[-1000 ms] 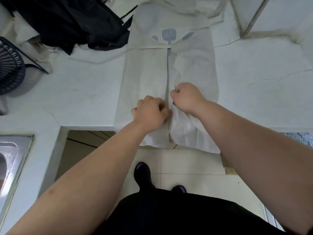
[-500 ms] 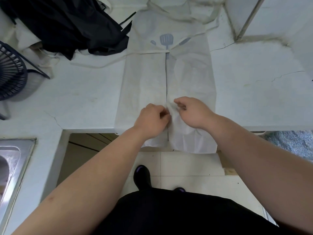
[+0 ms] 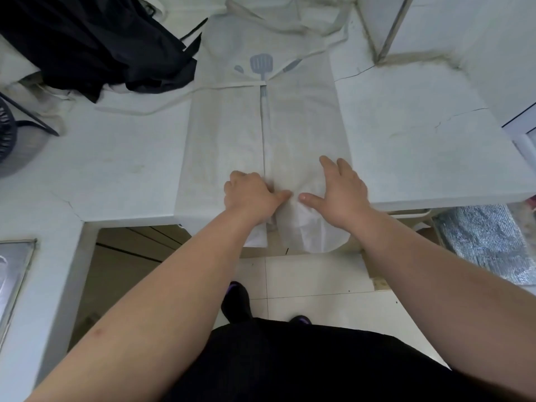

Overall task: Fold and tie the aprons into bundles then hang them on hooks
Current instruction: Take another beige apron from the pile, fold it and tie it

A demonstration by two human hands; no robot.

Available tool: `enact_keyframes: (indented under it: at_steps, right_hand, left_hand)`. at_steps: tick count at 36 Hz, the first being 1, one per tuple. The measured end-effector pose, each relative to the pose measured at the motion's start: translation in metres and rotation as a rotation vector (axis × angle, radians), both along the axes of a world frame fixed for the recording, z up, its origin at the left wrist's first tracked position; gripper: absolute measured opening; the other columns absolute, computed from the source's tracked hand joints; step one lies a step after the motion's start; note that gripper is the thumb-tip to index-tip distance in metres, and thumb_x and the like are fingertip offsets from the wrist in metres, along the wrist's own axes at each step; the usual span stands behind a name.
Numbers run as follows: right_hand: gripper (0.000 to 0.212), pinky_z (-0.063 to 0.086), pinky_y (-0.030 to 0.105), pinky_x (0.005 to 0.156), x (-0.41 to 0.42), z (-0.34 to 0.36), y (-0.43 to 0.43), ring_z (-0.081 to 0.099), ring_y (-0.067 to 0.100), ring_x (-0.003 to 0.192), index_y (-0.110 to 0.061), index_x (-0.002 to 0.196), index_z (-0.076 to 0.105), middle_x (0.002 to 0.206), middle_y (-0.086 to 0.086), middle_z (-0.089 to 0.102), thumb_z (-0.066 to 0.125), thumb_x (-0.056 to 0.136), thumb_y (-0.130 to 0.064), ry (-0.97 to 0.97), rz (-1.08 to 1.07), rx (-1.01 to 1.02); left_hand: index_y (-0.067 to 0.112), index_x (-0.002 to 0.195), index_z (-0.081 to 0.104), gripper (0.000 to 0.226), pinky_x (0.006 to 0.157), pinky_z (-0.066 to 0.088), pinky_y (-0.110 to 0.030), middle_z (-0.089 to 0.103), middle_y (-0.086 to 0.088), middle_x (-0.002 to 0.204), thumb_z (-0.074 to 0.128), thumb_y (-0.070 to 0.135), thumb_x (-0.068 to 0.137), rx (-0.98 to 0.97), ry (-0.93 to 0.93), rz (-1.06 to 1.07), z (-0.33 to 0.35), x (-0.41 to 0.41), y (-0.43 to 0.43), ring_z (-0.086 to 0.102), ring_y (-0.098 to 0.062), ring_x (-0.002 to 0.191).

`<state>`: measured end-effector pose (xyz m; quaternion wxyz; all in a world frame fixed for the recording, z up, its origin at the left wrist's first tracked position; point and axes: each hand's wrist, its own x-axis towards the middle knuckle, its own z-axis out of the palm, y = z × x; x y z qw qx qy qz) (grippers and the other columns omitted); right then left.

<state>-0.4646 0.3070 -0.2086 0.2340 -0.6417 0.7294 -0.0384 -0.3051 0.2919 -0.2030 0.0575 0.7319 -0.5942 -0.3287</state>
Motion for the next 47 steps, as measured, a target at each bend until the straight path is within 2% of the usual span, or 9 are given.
enact_keyframes:
  at_steps: [3,9,14,20,26,29,38,41,47]
  right_hand:
    - [0.086,0.011,0.040,0.116,0.006,0.002,-0.002,0.011,0.030,0.145,-0.023,0.151,0.012,0.157,0.013,0.008,0.059,0.086,-0.052,-0.032,-0.050,-0.003]
    - [0.079,0.012,0.040,0.116,0.013,0.000,-0.005,0.010,0.028,0.145,-0.022,0.150,0.017,0.157,0.013,0.008,0.057,0.088,-0.049,-0.153,-0.136,-0.038]
    - [0.060,0.035,0.039,0.108,-0.001,0.007,-0.010,0.042,0.030,0.129,-0.012,0.146,0.029,0.145,0.014,0.035,0.049,0.090,-0.019,-0.494,-0.418,-0.162]
    - [0.064,0.046,0.019,0.065,-0.018,0.016,-0.009,0.055,0.018,0.075,-0.016,0.149,0.019,0.120,0.006,0.052,0.047,0.091,-0.023,-0.722,-0.604,-0.039]
    - [0.011,0.044,0.031,0.060,-0.022,0.012,0.015,0.058,0.023,0.066,-0.003,0.092,0.060,0.078,0.012,0.061,0.056,0.088,-0.012,-1.074,-0.680,0.240]
    - [0.015,0.043,0.036,0.070,-0.023,0.004,0.030,0.060,0.027,0.082,-0.004,0.092,0.063,0.092,0.015,0.064,0.060,0.091,-0.019,-1.017,-0.546,0.271]
    - [0.039,0.033,0.030,0.061,-0.018,-0.009,0.046,0.044,0.020,0.063,-0.017,0.061,0.039,0.063,0.002,0.044,0.055,0.094,-0.030,-0.858,-0.499,0.016]
    - [0.018,0.053,0.037,0.075,-0.022,-0.005,0.050,0.066,0.027,0.083,-0.010,0.085,0.065,0.090,0.009,0.069,0.060,0.092,-0.026,-0.894,-0.394,0.171]
    - [0.027,0.050,0.042,0.085,-0.026,0.001,0.049,0.064,0.031,0.095,-0.002,0.099,0.064,0.099,0.014,0.069,0.062,0.090,-0.027,-0.694,-0.226,0.022]
  left_hand:
    - [0.019,0.061,0.054,0.043,0.079,0.049,-0.038,0.060,-0.016,0.108,0.068,0.056,0.077,-0.010,0.043,0.010,0.000,-0.002,0.002,0.057,-0.033,0.102]
    - [0.018,0.060,0.041,0.040,0.055,0.035,-0.025,0.045,0.003,0.063,0.068,0.032,0.086,0.033,0.358,0.132,0.003,0.003,0.003,0.044,-0.018,0.064]
    - [0.015,0.076,0.045,0.025,0.063,0.037,-0.025,0.047,-0.002,0.076,0.058,0.028,0.094,0.101,0.582,0.186,0.017,0.010,-0.001,0.042,-0.016,0.066]
    - [0.010,0.092,0.054,0.011,0.080,0.040,-0.033,0.053,-0.009,0.097,0.051,0.020,0.094,0.141,0.525,0.185,0.020,0.007,0.001,0.049,-0.023,0.087]
    - [0.008,0.094,0.053,0.013,0.075,0.041,-0.038,0.054,-0.011,0.093,0.050,0.018,0.087,0.063,0.567,0.277,0.013,0.011,0.009,0.048,-0.021,0.084]
    - [0.010,0.098,0.056,0.013,0.074,0.043,-0.034,0.059,-0.006,0.095,0.049,0.020,0.092,0.027,0.545,0.256,0.014,0.010,0.016,0.051,-0.021,0.082]
    - [0.013,0.123,0.044,0.033,0.057,0.037,-0.021,0.050,0.005,0.078,0.055,0.016,0.092,-0.149,0.352,0.071,0.004,0.007,0.029,0.050,-0.010,0.070]
    - [0.012,0.133,0.040,0.049,0.075,0.043,-0.029,0.053,-0.005,0.106,0.056,0.008,0.086,-0.185,0.151,-0.011,0.005,0.010,0.027,0.054,-0.025,0.099]
    - [0.032,0.143,0.040,0.061,0.109,0.025,-0.039,0.024,-0.005,0.152,0.045,0.004,0.090,-0.456,-0.117,-0.559,0.033,-0.029,0.013,0.019,-0.028,0.138]
